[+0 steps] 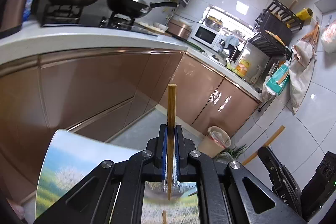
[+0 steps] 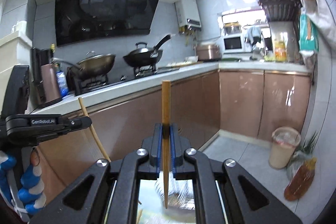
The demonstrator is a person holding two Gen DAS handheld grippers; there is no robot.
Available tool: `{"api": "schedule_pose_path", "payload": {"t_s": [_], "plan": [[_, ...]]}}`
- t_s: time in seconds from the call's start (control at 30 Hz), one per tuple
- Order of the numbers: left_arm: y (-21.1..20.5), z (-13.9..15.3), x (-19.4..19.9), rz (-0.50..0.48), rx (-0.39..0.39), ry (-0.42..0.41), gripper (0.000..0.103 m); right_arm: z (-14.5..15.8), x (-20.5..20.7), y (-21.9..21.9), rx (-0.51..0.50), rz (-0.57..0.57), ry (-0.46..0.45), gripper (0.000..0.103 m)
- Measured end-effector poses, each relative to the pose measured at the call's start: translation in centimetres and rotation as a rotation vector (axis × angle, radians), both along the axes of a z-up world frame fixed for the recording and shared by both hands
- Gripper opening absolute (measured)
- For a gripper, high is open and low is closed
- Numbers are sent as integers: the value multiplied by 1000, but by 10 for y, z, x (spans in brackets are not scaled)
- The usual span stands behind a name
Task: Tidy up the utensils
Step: 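Carry both chopsticks into the wire holder and open both tools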
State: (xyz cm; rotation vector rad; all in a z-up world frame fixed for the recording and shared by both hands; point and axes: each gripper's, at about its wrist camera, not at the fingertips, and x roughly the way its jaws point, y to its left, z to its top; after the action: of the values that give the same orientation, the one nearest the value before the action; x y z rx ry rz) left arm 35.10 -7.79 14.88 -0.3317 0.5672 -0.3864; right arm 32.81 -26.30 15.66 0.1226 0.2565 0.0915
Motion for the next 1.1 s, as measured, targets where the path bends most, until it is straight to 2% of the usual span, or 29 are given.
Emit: {"api": "schedule_pose_path", "payload": {"t_s": [0.13,0.23,0.37,0.5,0.7,0.93,1.1], "plan": [[-23,-8,20,6,25,-20,6,-10,19,-12,-3,-28,1,7],[-40,-25,34,18,53,-29,6,-29,37,-21,-2,-54,13,7],[-62,-61,56,28,94,-22,6,-57,52,-32,13,-78,31,7],[-70,-98,73,33,90,21,6,-92,65,-39,46,-87,56,7],[-78,-135,84,45,119,51,6,-130,75,-46,112,-91,97,7],[-78,-154,77,49,150,72,8,-159,71,-52,135,-111,155,7],[-80,-158,69,44,178,76,8,-166,61,-59,145,-139,172,7]]}}
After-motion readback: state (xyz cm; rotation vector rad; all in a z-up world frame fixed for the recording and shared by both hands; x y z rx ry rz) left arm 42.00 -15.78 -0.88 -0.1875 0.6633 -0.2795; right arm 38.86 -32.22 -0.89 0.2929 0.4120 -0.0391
